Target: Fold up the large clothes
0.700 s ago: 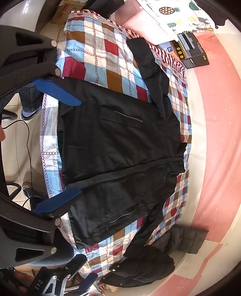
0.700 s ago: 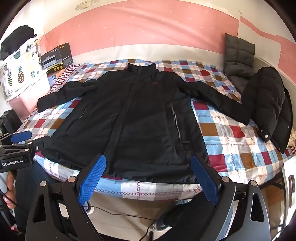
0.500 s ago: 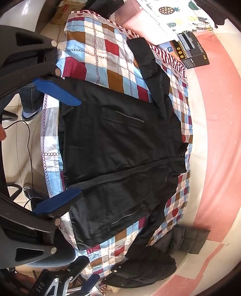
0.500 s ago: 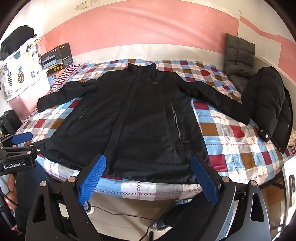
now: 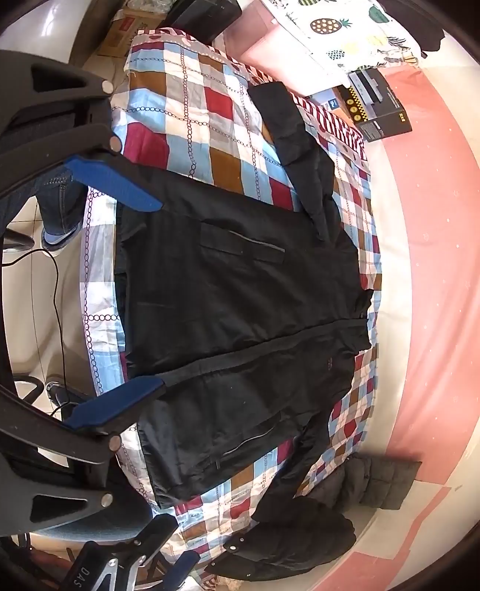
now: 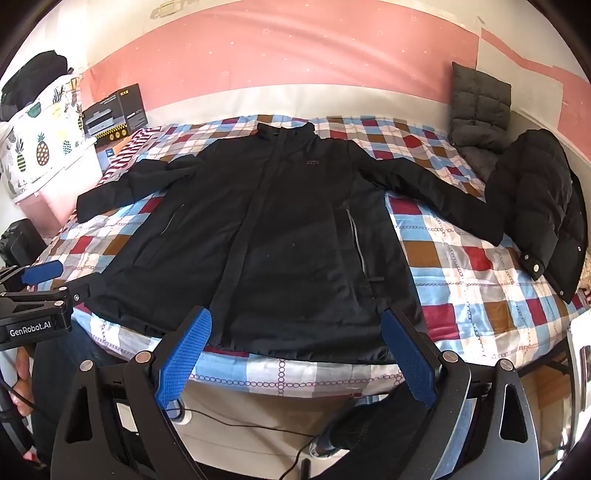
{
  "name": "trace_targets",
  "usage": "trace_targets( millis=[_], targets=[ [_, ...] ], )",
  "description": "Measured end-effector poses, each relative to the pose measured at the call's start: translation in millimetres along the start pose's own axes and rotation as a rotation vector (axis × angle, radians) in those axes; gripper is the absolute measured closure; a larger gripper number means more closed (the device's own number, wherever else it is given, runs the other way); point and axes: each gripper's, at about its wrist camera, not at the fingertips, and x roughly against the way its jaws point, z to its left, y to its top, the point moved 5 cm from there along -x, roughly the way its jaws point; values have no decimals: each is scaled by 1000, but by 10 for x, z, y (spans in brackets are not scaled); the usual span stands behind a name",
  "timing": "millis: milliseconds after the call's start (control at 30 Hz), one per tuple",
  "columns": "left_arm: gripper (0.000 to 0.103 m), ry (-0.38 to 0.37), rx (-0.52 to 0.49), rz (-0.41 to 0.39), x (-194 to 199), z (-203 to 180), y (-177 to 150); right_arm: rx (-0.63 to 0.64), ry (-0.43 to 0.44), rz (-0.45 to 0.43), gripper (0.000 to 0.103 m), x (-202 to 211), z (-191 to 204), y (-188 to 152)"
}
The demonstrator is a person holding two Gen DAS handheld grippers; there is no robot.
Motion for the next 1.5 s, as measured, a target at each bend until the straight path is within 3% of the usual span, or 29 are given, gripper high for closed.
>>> trace_targets(
  millis=[1500],
  targets=[
    [11, -26, 10, 19, -13, 4, -54, 6, 0, -1, 9, 9, 18, 17]
  ],
)
